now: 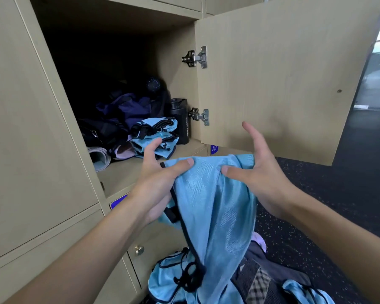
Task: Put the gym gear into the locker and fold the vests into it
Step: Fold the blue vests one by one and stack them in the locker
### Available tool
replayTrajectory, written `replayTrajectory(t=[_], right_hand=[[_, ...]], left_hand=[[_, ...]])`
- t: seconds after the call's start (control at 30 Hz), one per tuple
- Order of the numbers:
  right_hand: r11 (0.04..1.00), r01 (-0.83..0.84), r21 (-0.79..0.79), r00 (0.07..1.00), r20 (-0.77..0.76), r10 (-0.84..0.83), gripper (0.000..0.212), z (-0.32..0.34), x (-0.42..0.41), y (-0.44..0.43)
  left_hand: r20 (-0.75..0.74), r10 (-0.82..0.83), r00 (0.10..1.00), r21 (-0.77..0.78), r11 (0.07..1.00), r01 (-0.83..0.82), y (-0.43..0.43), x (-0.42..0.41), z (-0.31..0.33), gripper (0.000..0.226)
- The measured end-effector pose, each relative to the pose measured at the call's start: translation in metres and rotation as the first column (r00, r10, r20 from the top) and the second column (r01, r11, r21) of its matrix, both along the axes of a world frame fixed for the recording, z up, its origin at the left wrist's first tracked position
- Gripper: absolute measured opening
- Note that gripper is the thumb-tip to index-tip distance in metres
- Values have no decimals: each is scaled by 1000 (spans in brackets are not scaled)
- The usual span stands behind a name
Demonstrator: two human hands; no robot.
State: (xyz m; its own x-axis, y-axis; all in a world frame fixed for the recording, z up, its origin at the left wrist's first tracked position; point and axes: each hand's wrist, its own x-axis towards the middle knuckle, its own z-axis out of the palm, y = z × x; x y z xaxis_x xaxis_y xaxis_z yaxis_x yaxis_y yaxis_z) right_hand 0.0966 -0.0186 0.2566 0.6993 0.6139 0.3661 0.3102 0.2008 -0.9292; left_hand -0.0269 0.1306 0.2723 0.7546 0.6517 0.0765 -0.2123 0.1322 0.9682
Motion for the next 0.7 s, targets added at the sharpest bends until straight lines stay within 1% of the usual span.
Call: replayTrajectory(t=[0.07, 0.1, 0.13, 0.2, 0.23, 0.3, 0.4, 0.47, 0.57, 0.63, 0.7], right_hand=[[999, 39, 33, 999, -11, -39, 95, 1, 0, -1], [999, 29, 34, 999, -21, -28, 97, 2, -1, -1], [1000, -11, 17, 1000, -28, 11, 102, 1, -2, -1], [990, -124, -69, 992, -25, 122, 116, -2, -6, 0], [983, -153, -104, 988, -20, 152, 118, -5, -8, 1], [980, -162, -118, 987, -20, 161, 113, -8, -11, 3], [992, -107, -62, 994, -34, 105, 103, -4, -15, 6], [999, -32, -20, 999, -28, 31, 101, 0, -15, 6], [998, 53, 33, 998, -30, -52, 100, 4, -13, 5], [993, 111, 44, 994, -23, -110, 98, 4, -9, 4], [987, 158, 37, 987, -12, -157, 97, 4, -6, 3]], left_hand=[[-19, -44, 999, 10, 999, 44, -1, -1, -1, 84], [-14, -58, 998, 13, 998, 58, -2, 0, -1, 87], [-5, -62, 998, 15, 998, 62, -3, 1, 0, 88], [7, -59, 998, 17, 998, 59, -4, 1, 1, 86], [9, -60, 998, 18, 998, 60, -6, 1, 2, 85], [7, -57, 998, 21, 998, 57, -6, 0, 5, 81], [-11, -39, 999, 13, 999, 39, -5, -1, 6, 81], [-79, -50, 996, 34, 998, 53, -6, -2, 2, 88], [-215, -132, 968, 31, 989, 141, -14, -4, -9, 105], [-228, -178, 957, -3, 983, 182, -20, -3, -16, 121], [-226, -218, 949, -18, 975, 220, -26, -2, -21, 130]])
